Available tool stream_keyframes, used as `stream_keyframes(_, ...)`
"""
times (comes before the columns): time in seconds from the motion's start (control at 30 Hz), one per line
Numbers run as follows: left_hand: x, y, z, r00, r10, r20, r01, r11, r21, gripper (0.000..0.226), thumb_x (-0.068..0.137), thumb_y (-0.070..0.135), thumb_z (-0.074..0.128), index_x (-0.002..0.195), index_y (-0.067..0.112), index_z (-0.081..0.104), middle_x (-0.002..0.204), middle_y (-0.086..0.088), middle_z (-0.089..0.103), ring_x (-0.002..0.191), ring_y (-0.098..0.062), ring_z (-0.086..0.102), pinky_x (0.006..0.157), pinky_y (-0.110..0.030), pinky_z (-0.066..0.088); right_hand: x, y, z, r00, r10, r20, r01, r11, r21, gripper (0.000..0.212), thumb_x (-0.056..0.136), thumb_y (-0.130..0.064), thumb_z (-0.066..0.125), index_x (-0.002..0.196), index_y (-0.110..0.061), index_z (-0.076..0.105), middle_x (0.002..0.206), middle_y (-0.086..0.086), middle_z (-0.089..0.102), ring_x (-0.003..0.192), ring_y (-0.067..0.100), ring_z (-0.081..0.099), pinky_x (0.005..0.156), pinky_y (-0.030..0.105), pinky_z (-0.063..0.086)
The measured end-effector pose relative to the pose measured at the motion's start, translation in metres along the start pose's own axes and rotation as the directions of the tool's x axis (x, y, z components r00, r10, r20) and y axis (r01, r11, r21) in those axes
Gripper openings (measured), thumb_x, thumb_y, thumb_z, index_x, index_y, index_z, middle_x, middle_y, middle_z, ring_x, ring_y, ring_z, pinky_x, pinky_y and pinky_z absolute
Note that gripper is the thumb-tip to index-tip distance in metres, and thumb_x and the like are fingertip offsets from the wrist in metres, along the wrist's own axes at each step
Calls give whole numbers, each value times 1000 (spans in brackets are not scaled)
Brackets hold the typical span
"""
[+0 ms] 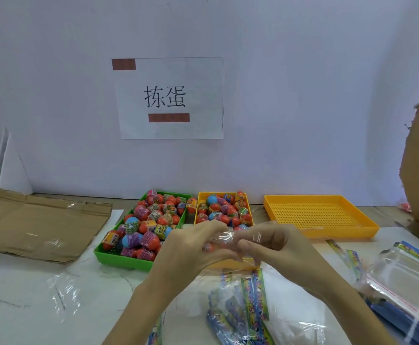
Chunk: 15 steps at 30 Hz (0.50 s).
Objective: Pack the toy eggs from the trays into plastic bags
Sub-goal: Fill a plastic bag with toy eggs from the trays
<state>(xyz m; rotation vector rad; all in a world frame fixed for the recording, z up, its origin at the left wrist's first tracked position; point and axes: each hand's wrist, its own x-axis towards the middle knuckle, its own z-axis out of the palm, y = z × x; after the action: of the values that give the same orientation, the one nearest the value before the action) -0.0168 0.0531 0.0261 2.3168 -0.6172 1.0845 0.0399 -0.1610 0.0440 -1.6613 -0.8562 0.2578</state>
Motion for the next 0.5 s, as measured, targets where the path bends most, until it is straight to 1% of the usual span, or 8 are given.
stream_keyframes(0.07,-1,-3,-1,999,52,0,-51,988,148,52,80,59,78,103,12,77,86,13,70,71,6,49,65,-11,45,1,1,3,1000,-22,22,22,1000,-6,22,98,-25,69,117,-33,78,106,-2,80,98,14,76,84,25,59)
stream_keyframes(0.13,-2,-4,-1,995,93,45,-102,947,304,63,81,69,72,110,14,77,99,5,74,86,-10,66,74,-28,57,2,2,4,998,-63,2,62,990,-126,23,100,-28,67,120,-37,76,112,-9,78,109,15,73,91,34,59)
stream_keyframes(0.17,-1,-4,-1,993,93,73,-113,926,360,67,80,70,72,116,13,76,107,3,74,97,-18,69,83,-34,58,3,3,5,996,-86,-7,84,977,-196,23,100,-31,67,120,-38,77,115,-15,77,112,11,70,93,32,57)
stream_keyframes(0.23,1,-2,0,991,84,105,-120,908,402,68,83,65,74,126,12,72,117,1,72,111,-23,68,93,-39,57,4,3,9,991,-132,-4,126,953,-276,20,100,-36,67,117,-37,78,117,-23,74,115,2,66,94,18,51)
stream_keyframes(0.3,1,0,3,986,113,120,-150,916,373,50,92,47,73,126,11,72,115,0,73,106,-21,69,89,-38,58,4,4,16,989,-150,14,147,946,-290,19,99,-37,68,114,-35,80,115,-25,74,113,-1,66,92,12,49)
stream_keyframes(0.37,-1,-2,5,978,153,142,-193,924,331,32,94,26,72,122,10,73,106,0,74,93,-19,71,77,-36,60,4,7,20,987,-159,29,161,949,-273,18,101,-31,67,114,-32,80,111,-22,76,111,2,68,91,12,49)
stream_keyframes(0.43,-2,-7,3,982,122,142,-157,950,269,29,88,12,81,116,8,74,98,-1,74,83,-19,72,68,-36,61,4,8,18,984,-179,11,176,950,-256,20,104,-28,63,117,-29,79,112,-18,77,112,7,69,93,19,52)
stream_keyframes(0.5,-2,-13,-2,994,60,96,-78,977,200,23,88,14,81,109,7,76,90,1,75,77,-10,70,67,-26,60,5,6,12,974,-219,-61,205,962,-181,23,106,-24,58,118,-24,78,113,-11,78,113,14,71,94,28,56)
